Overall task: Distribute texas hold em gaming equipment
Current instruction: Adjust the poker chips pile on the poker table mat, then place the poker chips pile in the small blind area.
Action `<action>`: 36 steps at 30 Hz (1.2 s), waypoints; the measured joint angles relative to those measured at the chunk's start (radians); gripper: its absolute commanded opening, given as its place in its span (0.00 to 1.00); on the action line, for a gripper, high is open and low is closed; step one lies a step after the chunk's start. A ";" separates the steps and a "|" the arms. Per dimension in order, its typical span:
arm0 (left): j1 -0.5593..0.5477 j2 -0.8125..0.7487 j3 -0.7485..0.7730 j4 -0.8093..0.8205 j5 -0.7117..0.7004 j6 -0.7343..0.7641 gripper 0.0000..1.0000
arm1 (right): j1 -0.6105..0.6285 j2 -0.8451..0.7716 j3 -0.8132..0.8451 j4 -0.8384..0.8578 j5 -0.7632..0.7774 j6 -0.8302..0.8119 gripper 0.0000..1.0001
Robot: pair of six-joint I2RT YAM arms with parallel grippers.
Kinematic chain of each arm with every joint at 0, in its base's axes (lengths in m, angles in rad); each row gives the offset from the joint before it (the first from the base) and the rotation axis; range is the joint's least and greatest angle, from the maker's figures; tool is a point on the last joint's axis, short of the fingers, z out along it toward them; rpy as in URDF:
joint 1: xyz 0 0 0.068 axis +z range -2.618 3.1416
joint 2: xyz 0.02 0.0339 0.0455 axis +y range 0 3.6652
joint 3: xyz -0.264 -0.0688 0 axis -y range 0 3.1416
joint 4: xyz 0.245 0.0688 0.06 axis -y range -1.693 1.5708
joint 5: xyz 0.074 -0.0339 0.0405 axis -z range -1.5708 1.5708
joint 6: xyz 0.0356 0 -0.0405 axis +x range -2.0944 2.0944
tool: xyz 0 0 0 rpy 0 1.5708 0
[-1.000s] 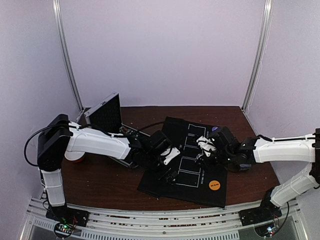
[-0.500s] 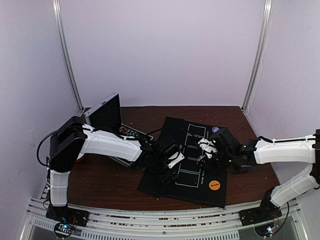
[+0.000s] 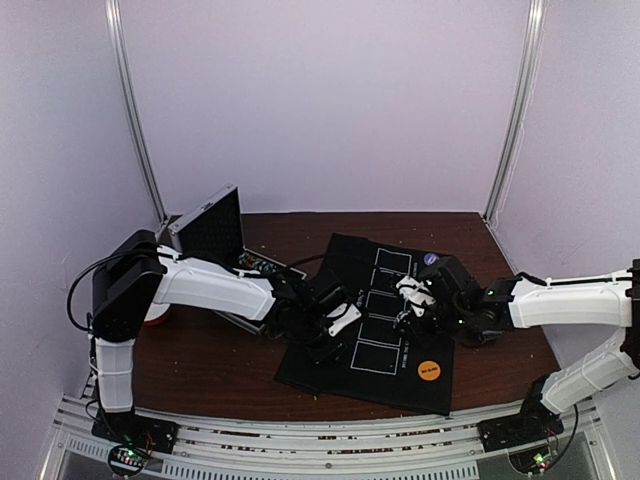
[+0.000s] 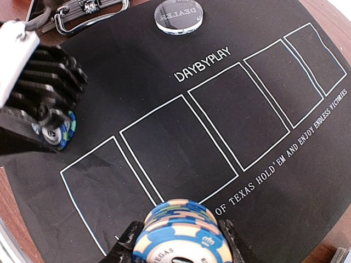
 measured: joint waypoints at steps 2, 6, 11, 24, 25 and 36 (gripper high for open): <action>0.006 -0.008 -0.011 0.000 0.007 0.003 0.45 | 0.000 0.000 0.000 0.000 0.000 -0.001 0.00; 0.010 -0.026 -0.027 0.000 0.020 0.009 0.39 | 0.000 0.000 0.000 0.000 -0.001 -0.002 0.00; 0.017 -0.039 -0.040 -0.002 0.032 0.016 0.34 | 0.000 0.000 0.000 -0.003 -0.003 -0.002 0.00; 0.021 -0.073 -0.090 -0.002 0.061 0.032 0.50 | 0.000 0.000 0.001 -0.029 -0.026 0.006 0.00; 0.021 -0.074 -0.090 -0.002 0.064 0.038 0.52 | 0.000 0.000 0.001 -0.031 -0.026 0.007 0.00; 0.021 -0.086 -0.033 0.012 0.118 0.116 0.66 | 0.000 0.000 0.001 -0.029 -0.025 0.025 0.00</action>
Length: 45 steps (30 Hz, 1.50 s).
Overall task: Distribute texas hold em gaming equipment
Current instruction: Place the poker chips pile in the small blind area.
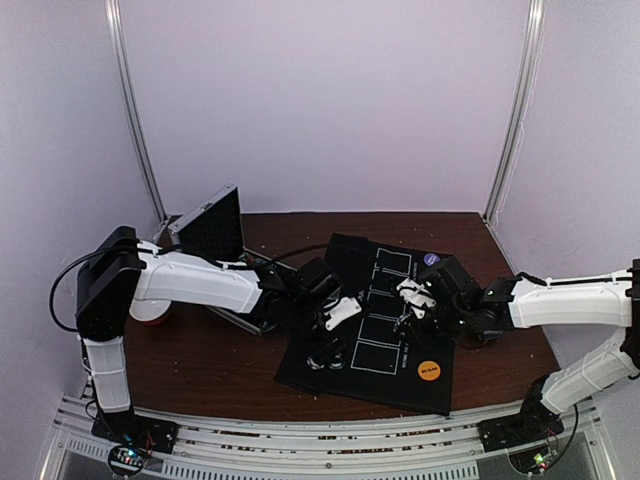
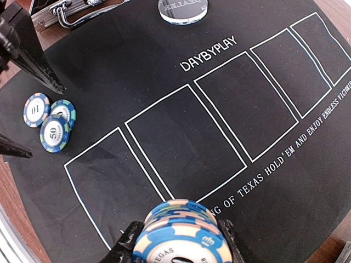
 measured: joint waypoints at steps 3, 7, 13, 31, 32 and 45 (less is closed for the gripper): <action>0.000 0.015 0.014 0.003 0.009 0.020 0.65 | -0.003 0.000 0.000 0.000 0.000 0.002 0.00; 0.000 0.060 0.026 0.001 0.010 0.032 0.61 | -0.037 0.002 0.000 0.006 -0.001 0.001 0.00; 0.000 0.080 0.026 0.001 -0.003 0.035 0.54 | -0.124 0.042 0.000 0.039 0.013 -0.008 0.00; 0.000 0.033 -0.050 0.032 -0.004 0.012 0.49 | -0.444 0.446 0.247 0.180 0.029 -0.131 0.00; 0.000 0.032 -0.051 0.033 -0.004 0.011 0.49 | -0.455 0.468 0.267 0.181 0.034 -0.138 0.00; 0.000 0.024 -0.061 0.027 -0.005 0.008 0.52 | -0.498 0.584 0.380 0.187 0.057 -0.185 0.03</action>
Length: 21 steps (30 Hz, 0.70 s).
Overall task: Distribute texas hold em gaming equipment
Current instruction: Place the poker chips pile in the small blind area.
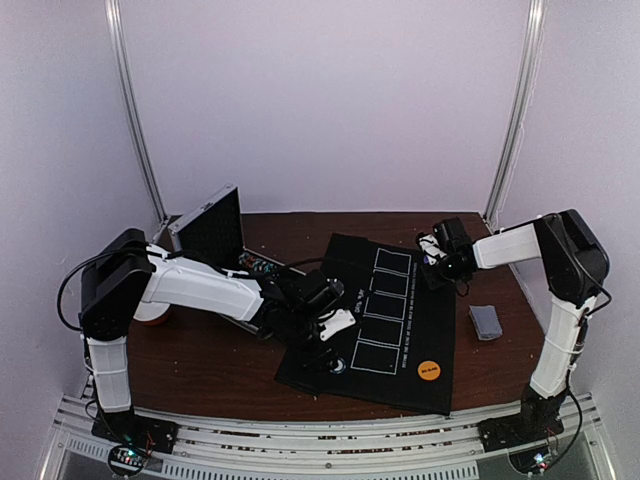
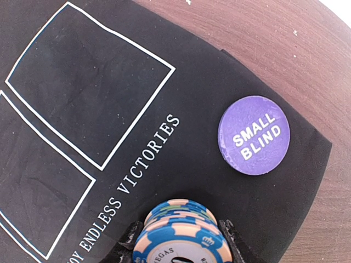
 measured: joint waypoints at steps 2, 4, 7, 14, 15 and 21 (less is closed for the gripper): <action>0.000 0.000 0.000 -0.010 0.000 0.000 0.53 | 0.000 0.003 0.004 0.000 0.000 -0.001 0.10; 0.000 0.000 0.000 -0.014 0.000 0.000 0.53 | 0.000 0.008 0.011 0.000 0.003 -0.003 0.22; 0.000 0.000 0.000 -0.018 0.000 0.000 0.53 | 0.000 0.012 0.015 0.001 0.007 -0.008 0.35; 0.000 0.000 0.000 -0.019 0.000 0.000 0.55 | 0.000 0.013 0.015 0.001 0.006 -0.015 0.48; 0.000 -0.001 0.000 -0.019 0.000 0.000 0.55 | 0.000 0.013 0.016 0.000 0.007 -0.013 0.49; 0.000 -0.006 0.000 -0.035 0.000 0.000 0.56 | -0.004 0.023 0.029 0.001 0.009 -0.013 0.51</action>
